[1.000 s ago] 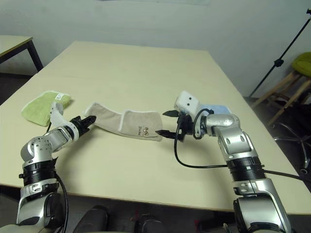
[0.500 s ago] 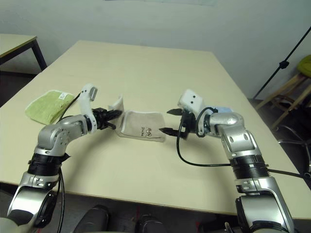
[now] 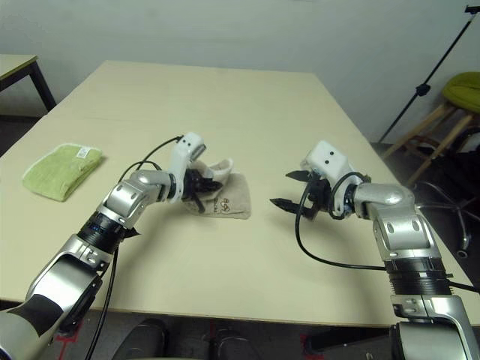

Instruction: Fold the towel and set it aside.

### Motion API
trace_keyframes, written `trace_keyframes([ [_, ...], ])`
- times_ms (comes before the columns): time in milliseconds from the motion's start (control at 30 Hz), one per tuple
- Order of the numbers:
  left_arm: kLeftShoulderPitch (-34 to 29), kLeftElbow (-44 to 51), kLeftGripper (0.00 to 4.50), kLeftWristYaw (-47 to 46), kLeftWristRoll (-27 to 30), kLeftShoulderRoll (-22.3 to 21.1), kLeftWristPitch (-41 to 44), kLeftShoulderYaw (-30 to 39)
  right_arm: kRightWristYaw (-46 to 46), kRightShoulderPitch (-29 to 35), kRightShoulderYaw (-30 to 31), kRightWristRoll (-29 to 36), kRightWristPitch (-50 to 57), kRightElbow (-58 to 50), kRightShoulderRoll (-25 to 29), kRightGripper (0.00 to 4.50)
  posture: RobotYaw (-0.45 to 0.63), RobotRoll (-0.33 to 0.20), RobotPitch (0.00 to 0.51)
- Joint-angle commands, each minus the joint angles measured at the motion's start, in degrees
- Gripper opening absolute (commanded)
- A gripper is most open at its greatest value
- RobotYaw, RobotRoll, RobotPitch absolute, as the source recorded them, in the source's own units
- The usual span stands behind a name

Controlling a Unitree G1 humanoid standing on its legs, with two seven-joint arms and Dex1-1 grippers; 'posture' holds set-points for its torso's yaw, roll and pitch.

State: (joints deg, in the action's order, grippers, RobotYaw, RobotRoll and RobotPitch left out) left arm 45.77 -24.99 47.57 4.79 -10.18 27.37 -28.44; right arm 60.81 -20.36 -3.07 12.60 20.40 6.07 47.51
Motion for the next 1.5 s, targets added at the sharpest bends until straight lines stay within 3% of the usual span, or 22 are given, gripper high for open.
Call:
trace_keyframes([
  [33, 0.54, -3.44, 0.24, 1.60, -4.20, 0.60, -5.02, -2.75, -0.56, 0.77, -0.42, 0.61, 0.93, -1.51, 0.23, 4.50, 0.03, 0.000, 0.024],
  [167, 0.44, -3.93, 1.32, 1.86, -5.28, 1.58, -6.44, -1.53, -0.87, 0.85, -0.34, 0.79, 1.15, -1.75, 0.28, 4.50, 0.04, 0.000, 0.023],
  [467, 0.31, 4.11, 4.35, 5.05, -3.75, 0.05, -3.89, 2.09, -0.96, -1.02, 0.73, 0.23, 0.46, 0.05, -0.20, 4.50, 0.06, 0.000, 0.017],
  [500, 0.14, 5.64, 4.47, 5.54, -3.18, -0.07, -3.03, 2.54, -0.93, -1.35, 0.82, 0.14, 0.31, 0.40, -0.24, 4.50, 0.06, 0.000, 0.017],
  [800, -0.29, 13.78, 4.47, 8.86, 0.99, -0.54, 5.53, 3.88, -0.87, -3.66, 1.81, -0.44, -1.03, 2.83, -0.73, 4.50, 0.08, 0.000, 0.017],
  [900, -0.15, 13.21, 4.47, 10.12, -0.07, -1.56, 5.42, 1.89, -0.94, -4.10, 1.93, -0.57, -1.40, 3.33, -0.83, 4.50, 0.08, 0.000, 0.017],
  [1200, 2.97, 1.26, 4.47, 6.37, -10.86, -3.19, -6.76, -3.25, -1.50, -3.32, 1.41, -0.21, -1.26, 2.44, -0.58, 4.50, 0.06, 0.000, 0.018],
  [1500, 3.97, 0.63, 4.47, 8.50, -16.02, -4.54, -14.18, -4.87, -1.80, -2.70, 1.28, -0.07, -0.80, 1.55, -0.23, 4.50, 0.06, 0.000, 0.022],
])
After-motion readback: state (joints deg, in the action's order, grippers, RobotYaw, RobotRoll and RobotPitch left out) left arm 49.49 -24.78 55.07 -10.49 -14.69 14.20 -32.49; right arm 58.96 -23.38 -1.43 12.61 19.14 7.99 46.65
